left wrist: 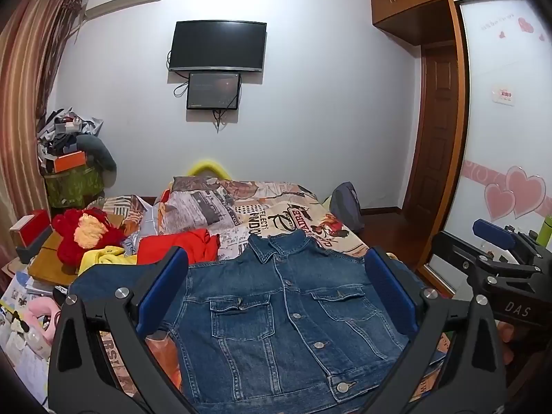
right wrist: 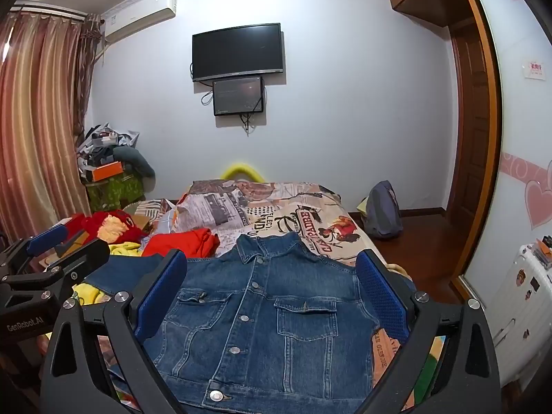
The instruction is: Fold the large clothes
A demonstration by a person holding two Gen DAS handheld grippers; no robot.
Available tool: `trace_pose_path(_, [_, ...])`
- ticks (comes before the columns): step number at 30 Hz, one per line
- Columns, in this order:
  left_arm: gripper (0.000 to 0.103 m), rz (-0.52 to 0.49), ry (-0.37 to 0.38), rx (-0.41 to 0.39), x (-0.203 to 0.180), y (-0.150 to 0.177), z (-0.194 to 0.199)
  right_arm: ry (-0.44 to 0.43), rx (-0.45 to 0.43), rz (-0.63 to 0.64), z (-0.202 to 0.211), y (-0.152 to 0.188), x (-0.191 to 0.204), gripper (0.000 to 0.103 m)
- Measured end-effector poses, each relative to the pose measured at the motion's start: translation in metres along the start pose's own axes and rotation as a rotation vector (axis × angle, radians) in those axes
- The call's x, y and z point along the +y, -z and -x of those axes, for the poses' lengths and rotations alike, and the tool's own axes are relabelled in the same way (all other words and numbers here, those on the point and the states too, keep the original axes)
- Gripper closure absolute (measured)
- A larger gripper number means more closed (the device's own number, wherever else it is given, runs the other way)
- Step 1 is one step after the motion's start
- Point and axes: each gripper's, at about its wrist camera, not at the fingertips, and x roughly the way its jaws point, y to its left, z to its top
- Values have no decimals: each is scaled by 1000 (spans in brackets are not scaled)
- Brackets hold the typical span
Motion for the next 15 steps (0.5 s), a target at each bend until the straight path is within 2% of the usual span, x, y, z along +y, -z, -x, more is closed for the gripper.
trace_pose_path(15, [0, 1, 0, 2, 1, 2, 1, 0, 2, 0, 0, 0, 1, 5])
